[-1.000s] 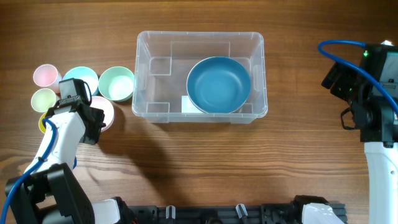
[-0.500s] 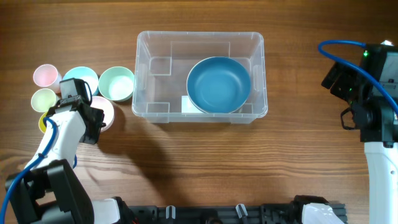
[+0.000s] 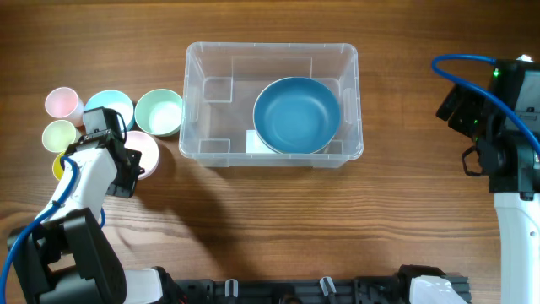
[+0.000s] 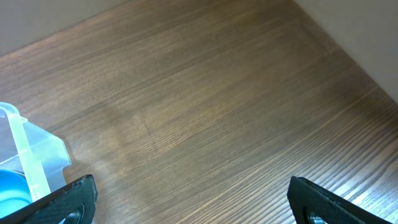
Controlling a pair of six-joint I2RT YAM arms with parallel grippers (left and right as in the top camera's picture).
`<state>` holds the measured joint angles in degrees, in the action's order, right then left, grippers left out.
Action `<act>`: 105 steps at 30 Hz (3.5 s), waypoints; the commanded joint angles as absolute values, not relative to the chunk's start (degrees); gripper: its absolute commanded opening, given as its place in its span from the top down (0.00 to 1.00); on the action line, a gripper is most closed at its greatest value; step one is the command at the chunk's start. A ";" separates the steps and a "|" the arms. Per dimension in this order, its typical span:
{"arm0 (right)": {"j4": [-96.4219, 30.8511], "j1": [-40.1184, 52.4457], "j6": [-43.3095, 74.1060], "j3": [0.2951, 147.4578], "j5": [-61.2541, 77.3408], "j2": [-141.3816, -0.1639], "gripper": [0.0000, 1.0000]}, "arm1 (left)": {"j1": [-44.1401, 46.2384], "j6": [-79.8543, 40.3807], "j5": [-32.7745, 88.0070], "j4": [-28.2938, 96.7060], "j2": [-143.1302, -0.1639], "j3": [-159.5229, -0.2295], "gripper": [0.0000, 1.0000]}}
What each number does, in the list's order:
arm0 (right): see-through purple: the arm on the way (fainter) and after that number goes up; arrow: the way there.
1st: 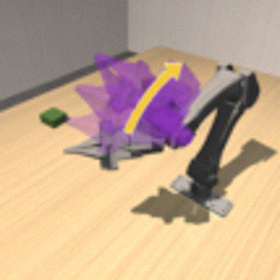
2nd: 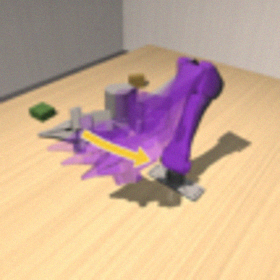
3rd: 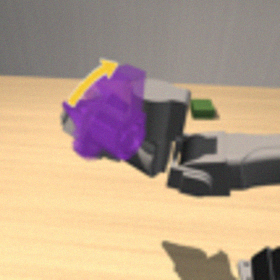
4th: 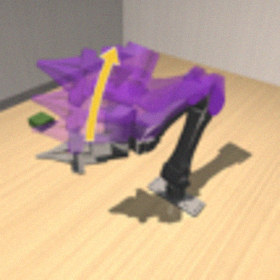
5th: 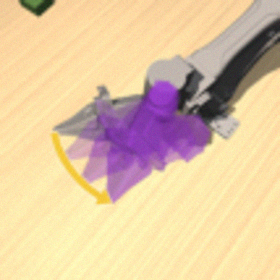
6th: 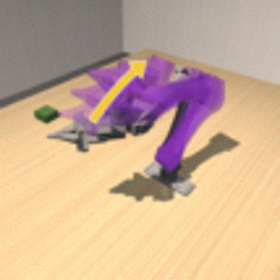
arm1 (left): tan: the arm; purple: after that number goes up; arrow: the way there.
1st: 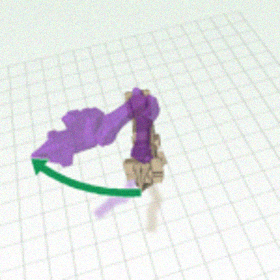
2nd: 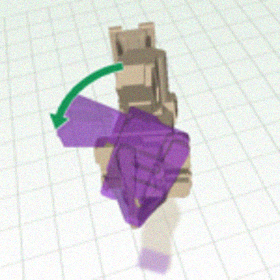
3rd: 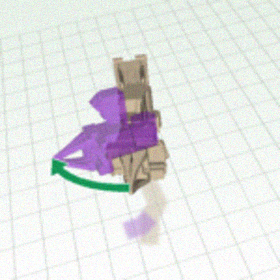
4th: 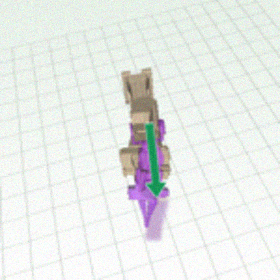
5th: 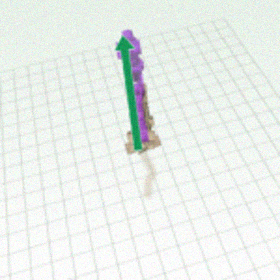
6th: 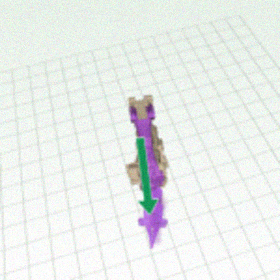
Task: Pack container
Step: 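Lift the white bowl with the left gripper toward the container, then lower the white bowl into the container's left side and release, then move the left gripper to the mint green bowl and grasp its rim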
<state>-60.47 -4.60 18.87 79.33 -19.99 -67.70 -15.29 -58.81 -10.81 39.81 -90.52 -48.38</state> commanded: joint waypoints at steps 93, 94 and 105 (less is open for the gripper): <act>-60.31 -4.73 19.68 79.92 -21.12 -68.03 0.00 | 15.86 -23.62 -10.37 51.72 -117.89 -101.30 0.66; -60.31 -4.73 19.68 79.92 -21.10 -68.05 0.01 | 15.86 -23.59 -10.39 51.75 -117.27 -101.36 0.66; -60.31 -4.73 19.68 79.92 -21.10 -68.03 0.00 | 15.86 -29.26 -9.08 62.33 -103.39 -101.38 0.65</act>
<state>-60.42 -4.60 18.87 79.33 -19.99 -67.81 15.86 -26.15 -9.17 58.41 -109.97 -100.62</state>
